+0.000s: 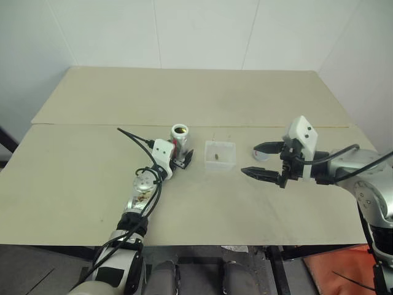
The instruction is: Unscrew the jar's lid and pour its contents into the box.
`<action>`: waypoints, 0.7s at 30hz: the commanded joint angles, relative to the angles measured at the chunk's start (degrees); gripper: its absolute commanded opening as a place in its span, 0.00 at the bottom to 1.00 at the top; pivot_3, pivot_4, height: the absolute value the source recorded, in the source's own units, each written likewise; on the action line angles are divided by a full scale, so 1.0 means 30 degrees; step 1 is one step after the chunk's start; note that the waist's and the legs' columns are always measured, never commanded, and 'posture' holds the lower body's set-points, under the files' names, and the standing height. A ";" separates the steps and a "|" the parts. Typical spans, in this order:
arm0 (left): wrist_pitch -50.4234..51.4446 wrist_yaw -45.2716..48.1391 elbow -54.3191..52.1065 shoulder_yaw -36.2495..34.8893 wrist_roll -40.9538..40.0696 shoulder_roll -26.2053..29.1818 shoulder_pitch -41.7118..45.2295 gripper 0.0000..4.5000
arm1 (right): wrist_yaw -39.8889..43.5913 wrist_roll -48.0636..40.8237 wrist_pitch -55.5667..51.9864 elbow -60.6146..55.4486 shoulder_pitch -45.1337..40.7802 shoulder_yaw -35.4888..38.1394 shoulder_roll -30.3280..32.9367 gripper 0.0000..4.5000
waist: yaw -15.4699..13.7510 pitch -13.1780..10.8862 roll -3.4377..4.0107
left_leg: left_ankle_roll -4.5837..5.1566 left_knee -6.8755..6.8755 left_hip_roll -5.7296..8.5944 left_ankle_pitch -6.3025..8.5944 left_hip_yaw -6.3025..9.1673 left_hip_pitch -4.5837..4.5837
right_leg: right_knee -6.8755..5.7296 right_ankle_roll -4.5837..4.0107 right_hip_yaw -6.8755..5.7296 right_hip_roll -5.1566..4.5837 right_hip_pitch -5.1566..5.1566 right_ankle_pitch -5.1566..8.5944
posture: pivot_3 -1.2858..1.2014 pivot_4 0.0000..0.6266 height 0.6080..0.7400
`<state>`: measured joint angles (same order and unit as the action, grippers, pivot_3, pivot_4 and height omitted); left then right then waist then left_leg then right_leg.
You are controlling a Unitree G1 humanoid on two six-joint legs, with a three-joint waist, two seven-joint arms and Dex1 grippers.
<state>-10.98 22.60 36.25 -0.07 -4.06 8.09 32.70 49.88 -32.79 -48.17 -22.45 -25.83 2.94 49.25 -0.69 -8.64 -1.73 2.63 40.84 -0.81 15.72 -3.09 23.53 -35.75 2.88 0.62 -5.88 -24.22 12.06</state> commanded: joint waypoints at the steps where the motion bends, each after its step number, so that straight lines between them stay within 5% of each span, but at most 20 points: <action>1: 0.0155 -0.0117 -0.1187 0.0122 0.0139 0.0048 -0.0173 0.99 | -0.0063 -0.0209 -0.0012 -0.0616 -0.0032 0.0636 0.0330 1.00 | -0.0018 0.0000 0.0000 | 0.0000 0.0000 0.0000 0.0000 0.0001 -0.0001 | -0.0001 0.0000 -0.0001 0.0000 0.0001 0.0000 | 0.52 0.24 1.00; 14: 0.3900 0.3013 -0.7412 0.0906 -0.0323 0.2799 -0.2652 0.99 | -0.0021 -0.0119 0.0131 -0.0603 0.0047 0.0615 0.0372 1.00 | 0.0014 0.0000 0.0001 | 0.0006 -0.0008 -0.0005 0.0006 -0.0002 -0.0001 | -0.0001 -0.0001 0.0003 -0.0004 -0.0008 0.0001 | 0.52 0.24 1.00; 21: 0.7092 0.7823 -1.2744 0.0521 -0.2611 0.7052 -0.4382 0.99 | -0.0054 -0.0184 0.0231 -0.0898 0.0530 0.0881 0.0491 1.00 | 0.0038 0.0001 0.0007 | 0.0005 -0.0026 -0.0027 0.0006 -0.0002 -0.0009 | -0.0001 -0.0005 0.0008 -0.0007 -0.0008 0.0003 | 0.52 0.24 1.00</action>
<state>9.45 42.17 2.57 2.54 -9.24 27.50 19.48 49.85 -32.80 -48.16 -23.14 -23.89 3.15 49.94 -0.57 -8.64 -1.71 2.65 40.76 -0.89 15.74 -3.10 23.48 -35.75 2.87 0.65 -5.92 -24.24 12.07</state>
